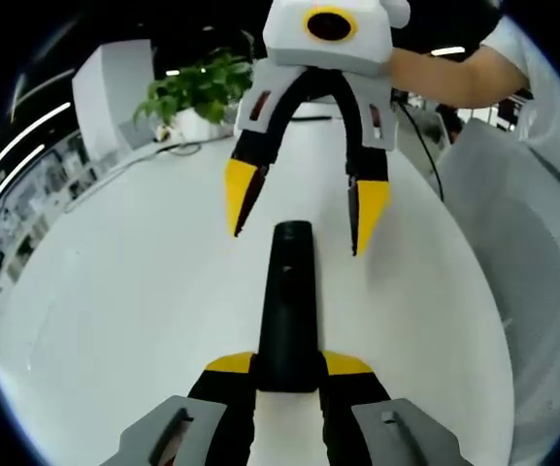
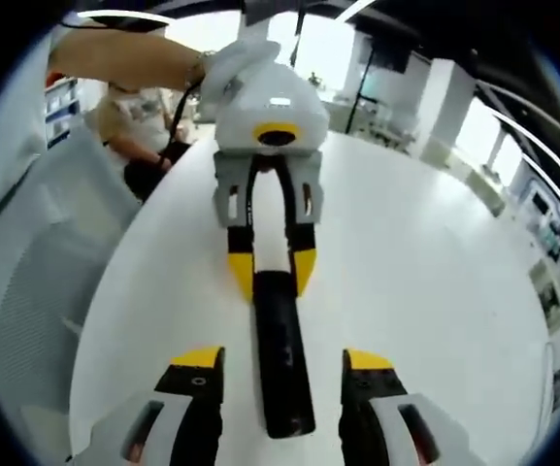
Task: Press the specified remote control buttons in sequence, fully releasing each button before pressing the next.
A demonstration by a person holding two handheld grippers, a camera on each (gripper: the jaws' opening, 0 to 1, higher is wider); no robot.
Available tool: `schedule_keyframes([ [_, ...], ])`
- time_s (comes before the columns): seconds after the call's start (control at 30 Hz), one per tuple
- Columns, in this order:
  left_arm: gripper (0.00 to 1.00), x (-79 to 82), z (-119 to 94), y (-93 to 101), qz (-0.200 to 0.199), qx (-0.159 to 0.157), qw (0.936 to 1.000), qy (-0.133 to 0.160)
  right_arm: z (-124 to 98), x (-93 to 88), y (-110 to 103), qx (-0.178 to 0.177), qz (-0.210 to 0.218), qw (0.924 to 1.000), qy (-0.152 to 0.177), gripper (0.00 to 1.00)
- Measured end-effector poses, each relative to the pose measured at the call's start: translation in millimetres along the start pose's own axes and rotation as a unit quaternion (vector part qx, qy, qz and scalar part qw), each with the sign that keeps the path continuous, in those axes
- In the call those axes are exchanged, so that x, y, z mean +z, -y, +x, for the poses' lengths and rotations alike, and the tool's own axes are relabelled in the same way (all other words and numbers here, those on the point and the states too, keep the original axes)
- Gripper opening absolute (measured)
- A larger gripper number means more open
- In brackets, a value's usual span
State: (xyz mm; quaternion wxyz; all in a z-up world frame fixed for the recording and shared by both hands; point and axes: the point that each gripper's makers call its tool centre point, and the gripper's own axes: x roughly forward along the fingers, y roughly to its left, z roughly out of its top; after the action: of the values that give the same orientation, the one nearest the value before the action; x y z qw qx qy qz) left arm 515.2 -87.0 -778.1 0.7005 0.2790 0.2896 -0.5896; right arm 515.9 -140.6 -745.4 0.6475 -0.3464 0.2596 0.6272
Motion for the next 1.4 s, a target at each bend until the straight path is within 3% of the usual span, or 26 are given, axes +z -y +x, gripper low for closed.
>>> schedule_keyframes([
  [0.73, 0.24, 0.7, 0.1, 0.3, 0.001, 0.000, 1.0000, 0.000, -5.4, -33.9, 5.9, -0.013, 0.018, 0.9995, -0.025, 0.36],
  [1.4, 0.24, 1.4, -0.3, 1.6, -0.002, -0.002, 1.0000, 0.003, 1.0, -45.7, 9.0, -0.003, 0.010, 0.9992, -0.039, 0.27],
])
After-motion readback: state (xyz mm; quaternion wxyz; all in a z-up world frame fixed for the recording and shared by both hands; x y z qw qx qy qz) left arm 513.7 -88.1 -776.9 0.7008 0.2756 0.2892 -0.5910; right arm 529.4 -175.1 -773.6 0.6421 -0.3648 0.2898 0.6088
